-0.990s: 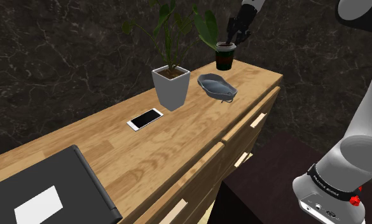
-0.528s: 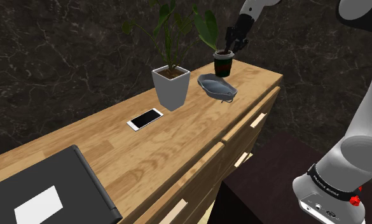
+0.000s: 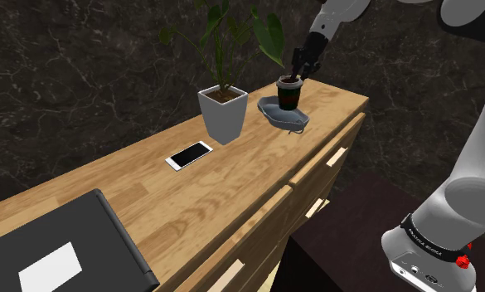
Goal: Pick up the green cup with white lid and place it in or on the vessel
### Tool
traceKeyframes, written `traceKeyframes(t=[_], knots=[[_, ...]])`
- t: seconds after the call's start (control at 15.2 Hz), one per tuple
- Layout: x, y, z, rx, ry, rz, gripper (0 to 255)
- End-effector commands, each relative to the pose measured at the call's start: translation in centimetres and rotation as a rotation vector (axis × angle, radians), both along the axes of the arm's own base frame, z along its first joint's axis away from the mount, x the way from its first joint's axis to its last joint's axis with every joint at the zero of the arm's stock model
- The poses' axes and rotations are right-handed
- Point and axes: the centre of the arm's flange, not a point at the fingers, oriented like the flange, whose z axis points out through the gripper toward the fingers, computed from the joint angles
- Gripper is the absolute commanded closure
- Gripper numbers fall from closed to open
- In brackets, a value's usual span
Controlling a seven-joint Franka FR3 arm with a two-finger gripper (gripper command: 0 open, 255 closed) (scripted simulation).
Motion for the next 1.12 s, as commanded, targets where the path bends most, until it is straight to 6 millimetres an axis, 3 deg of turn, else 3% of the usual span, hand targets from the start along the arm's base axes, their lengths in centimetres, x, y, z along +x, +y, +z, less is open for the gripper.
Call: traceKeyframes(t=[0.0, 0.46, 0.53, 0.86, 1.06], knots=[[0.1, -0.1, -0.5, 0.000, -0.001, 0.000, 255], [0.1, -0.1, -0.5, 0.000, -0.001, 0.000, 255], [0.1, -0.1, -0.5, 0.000, -0.001, 0.000, 0], [0.1, -0.1, -0.5, 0.000, -0.001, 0.000, 0], [0.3, -2.3, 2.8, 0.000, -0.001, 0.000, 0]])
